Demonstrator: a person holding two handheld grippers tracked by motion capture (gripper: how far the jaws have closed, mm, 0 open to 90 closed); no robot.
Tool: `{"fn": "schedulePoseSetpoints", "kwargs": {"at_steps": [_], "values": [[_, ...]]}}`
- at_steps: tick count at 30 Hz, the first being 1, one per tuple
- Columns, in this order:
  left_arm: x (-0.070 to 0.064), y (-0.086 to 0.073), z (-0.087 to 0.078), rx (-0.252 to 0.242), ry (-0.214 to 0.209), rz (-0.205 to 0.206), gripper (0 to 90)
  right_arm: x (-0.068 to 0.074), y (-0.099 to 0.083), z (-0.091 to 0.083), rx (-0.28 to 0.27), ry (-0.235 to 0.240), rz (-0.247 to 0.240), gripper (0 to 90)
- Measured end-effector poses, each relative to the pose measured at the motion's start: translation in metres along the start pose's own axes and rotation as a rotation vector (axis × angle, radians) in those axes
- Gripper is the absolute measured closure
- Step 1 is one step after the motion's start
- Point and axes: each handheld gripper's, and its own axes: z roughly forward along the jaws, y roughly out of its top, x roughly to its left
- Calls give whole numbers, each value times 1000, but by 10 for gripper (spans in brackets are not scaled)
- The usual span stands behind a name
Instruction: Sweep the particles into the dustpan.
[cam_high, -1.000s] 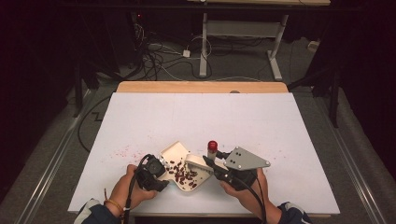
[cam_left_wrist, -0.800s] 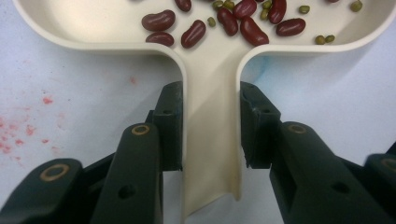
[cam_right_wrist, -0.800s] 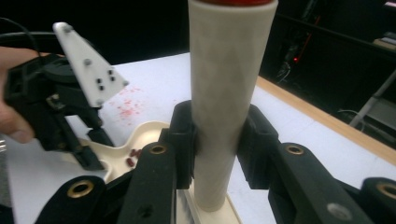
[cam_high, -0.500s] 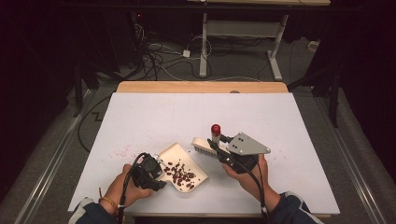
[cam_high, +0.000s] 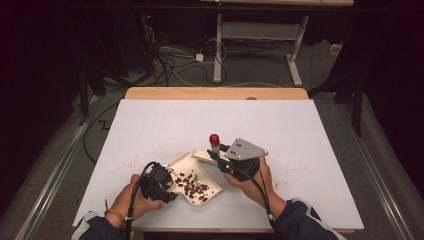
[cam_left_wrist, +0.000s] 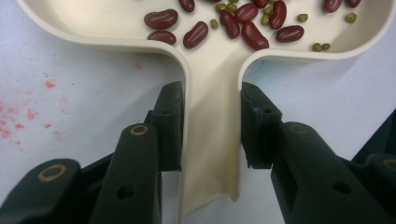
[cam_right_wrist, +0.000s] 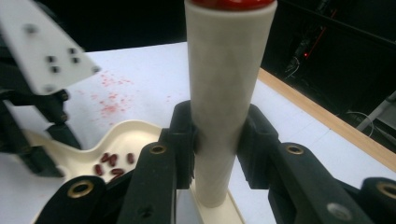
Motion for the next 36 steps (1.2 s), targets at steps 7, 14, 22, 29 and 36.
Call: {"fn": "schedulePoseSetpoints", "kwargs": {"at_steps": [7, 14, 22, 29, 36], "values": [[0, 0, 1, 3, 5, -4, 628, 8, 14, -29, -80, 7, 17, 704], [0, 0, 1, -2, 12, -4, 627, -10, 5, -40, -71, -29, 31, 704], [3, -1, 4, -43, 28, -27, 622, -10, -6, -35, -26, 38, 44, 704], [8, -3, 5, -61, 39, -48, 622, -10, -6, -35, -17, 25, 39, 703], [18, -7, 2, -87, 60, -90, 623, -23, -6, -42, -27, 9, 61, 703]]}}
